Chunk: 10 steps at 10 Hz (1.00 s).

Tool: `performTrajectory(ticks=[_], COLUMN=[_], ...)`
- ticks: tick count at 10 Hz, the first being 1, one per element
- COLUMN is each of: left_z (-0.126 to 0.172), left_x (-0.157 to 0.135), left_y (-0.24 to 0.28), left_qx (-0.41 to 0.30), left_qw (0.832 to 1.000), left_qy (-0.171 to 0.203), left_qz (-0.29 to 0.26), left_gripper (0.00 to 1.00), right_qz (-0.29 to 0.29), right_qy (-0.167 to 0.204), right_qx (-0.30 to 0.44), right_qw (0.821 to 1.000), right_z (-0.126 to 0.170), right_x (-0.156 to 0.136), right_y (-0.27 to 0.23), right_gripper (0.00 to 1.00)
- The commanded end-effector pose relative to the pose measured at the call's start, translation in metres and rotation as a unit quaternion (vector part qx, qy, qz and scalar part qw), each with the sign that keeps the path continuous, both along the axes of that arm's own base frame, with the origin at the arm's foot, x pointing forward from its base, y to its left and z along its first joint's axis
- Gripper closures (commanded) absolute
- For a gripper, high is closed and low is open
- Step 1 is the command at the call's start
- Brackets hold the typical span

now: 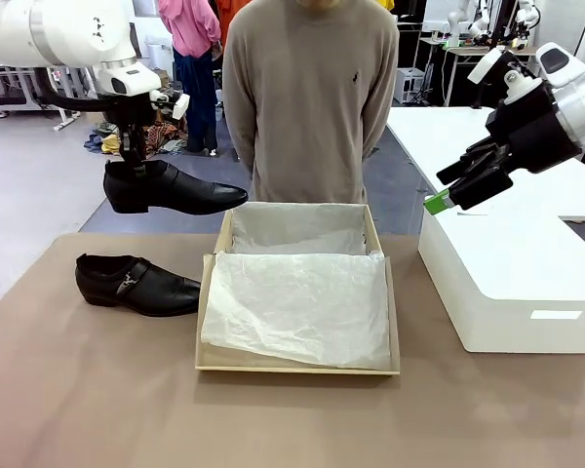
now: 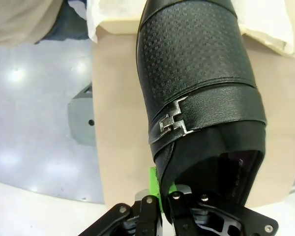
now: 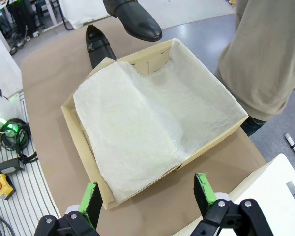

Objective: Pack the shoes into the box.
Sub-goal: Place one shoe of the Shoes into the Shoes Box.

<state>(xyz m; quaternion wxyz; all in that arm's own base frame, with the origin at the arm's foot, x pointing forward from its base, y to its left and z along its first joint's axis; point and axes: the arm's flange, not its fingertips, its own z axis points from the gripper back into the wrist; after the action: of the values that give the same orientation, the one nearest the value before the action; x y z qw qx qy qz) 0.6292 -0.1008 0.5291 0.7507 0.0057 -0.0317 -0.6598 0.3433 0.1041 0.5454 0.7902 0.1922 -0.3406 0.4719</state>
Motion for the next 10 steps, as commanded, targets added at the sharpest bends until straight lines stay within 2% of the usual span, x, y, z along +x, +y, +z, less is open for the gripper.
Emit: performTrajectory(ticks=[1,6,7,10], left_z=[0.004,-0.001,0.008,0.034], left_x=[0.003,0.002,-0.001,-0.005], left_y=[0.002,0.001,-0.011,-0.062], left_qx=[0.006,0.003,0.005,0.005], left_qw=[1.000,1.000,1.000,1.000], left_qy=[-0.007,-0.001,-0.007,0.018], left_qz=[-0.005,-0.002,0.003,0.009], left_gripper=[1.00,1.00,1.00,1.00], right_qz=[0.009,0.009,0.009,0.009], right_qy=[-0.004,-0.004,-0.004,-0.004], right_qx=[0.009,0.009,0.009,0.009], right_qw=[1.000,1.000,1.000,1.000], right_z=[-0.001,-0.001,-0.001,-0.001], right_x=[0.002,0.002,0.002,0.002], right_y=[0.000,0.000,0.000,0.000], right_gripper=[0.00,0.00,0.00,0.00])
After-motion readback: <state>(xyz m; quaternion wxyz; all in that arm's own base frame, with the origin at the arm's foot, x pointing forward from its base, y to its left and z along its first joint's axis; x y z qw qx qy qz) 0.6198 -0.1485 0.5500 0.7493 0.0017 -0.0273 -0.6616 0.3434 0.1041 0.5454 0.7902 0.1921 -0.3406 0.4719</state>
